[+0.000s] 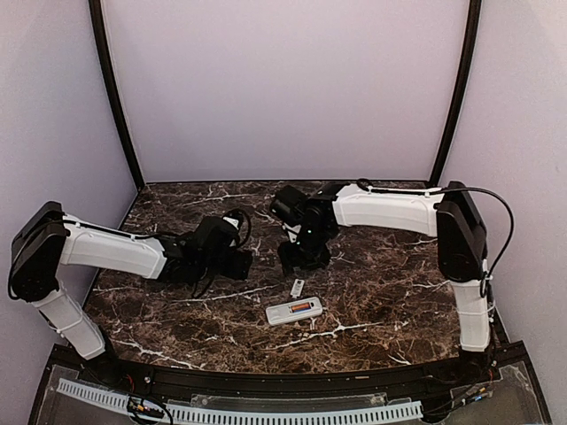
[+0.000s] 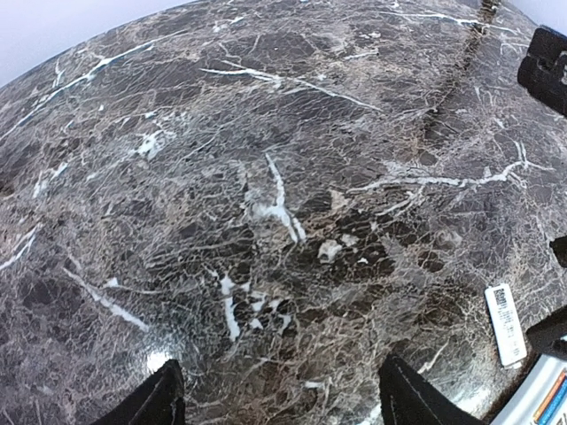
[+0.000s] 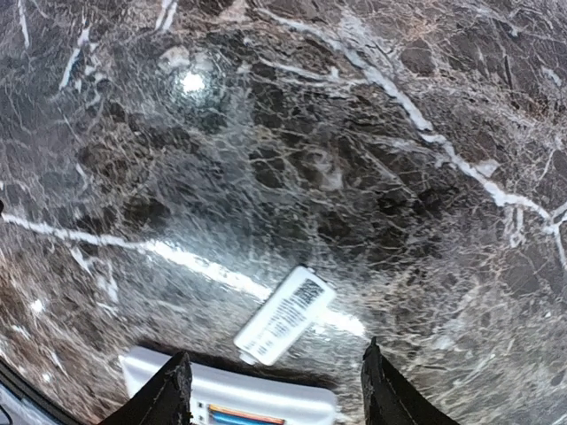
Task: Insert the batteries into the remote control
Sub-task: Pick up the battery cover at the center of the board.
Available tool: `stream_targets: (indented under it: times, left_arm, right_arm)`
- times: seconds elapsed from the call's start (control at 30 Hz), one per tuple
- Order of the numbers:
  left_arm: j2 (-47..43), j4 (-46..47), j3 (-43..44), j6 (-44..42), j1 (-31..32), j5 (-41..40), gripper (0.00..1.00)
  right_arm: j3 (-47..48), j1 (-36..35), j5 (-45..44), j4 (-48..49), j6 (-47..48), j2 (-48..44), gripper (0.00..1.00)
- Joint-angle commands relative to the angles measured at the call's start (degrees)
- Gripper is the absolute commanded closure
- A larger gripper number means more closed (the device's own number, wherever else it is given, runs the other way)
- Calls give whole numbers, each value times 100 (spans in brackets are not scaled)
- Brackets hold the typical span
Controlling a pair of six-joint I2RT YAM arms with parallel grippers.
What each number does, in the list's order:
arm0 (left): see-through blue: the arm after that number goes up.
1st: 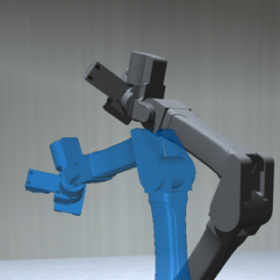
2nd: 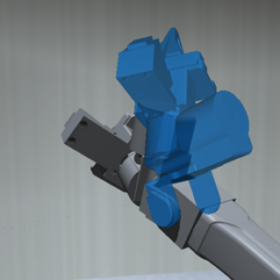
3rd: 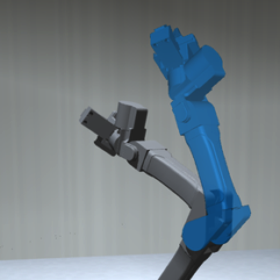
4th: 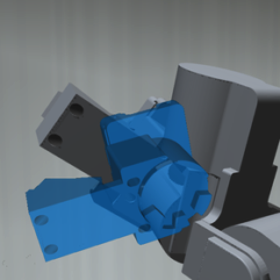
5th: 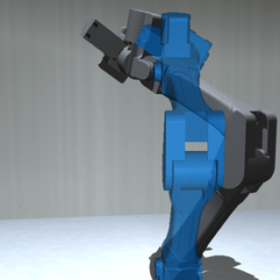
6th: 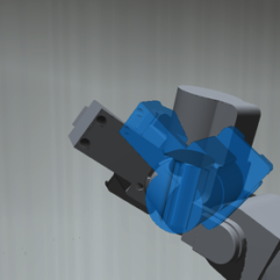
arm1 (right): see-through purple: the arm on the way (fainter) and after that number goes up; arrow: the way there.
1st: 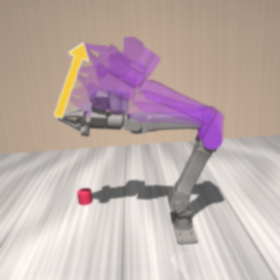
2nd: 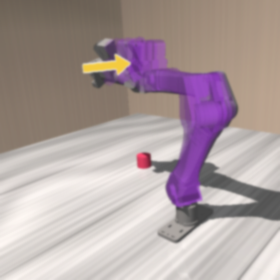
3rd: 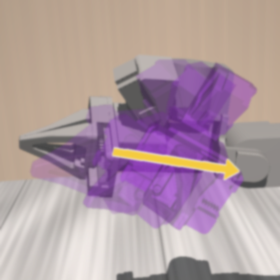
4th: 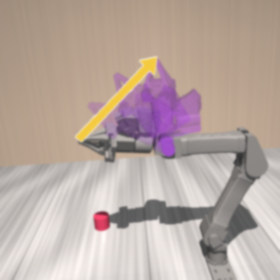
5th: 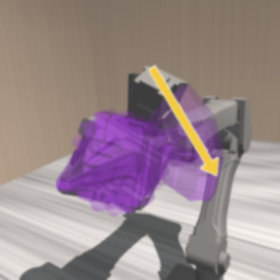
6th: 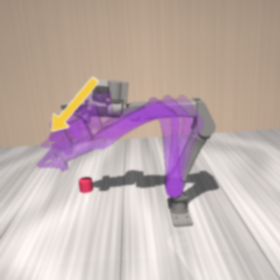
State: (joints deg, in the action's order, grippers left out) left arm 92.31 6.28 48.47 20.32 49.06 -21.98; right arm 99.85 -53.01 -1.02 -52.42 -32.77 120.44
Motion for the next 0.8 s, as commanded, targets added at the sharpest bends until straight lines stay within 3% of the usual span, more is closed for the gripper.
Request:
stream_targets:
  times: [0.0, 0.4, 0.77]
  left_arm:
    - [-583, -584, -290, 523, 7, -299, 25]
    - [-1641, -316, -1091, 560, 7, -303, 26]
    - [-1755, -185, -1124, 406, 11, -370, 26]
  right_arm:
    - [643, -265, -641, -1008, -536, 507, 36]
    - [983, -407, -184, -1042, -555, 1358, 36]
    - [86, -292, -370, -682, -123, 1051, 65]
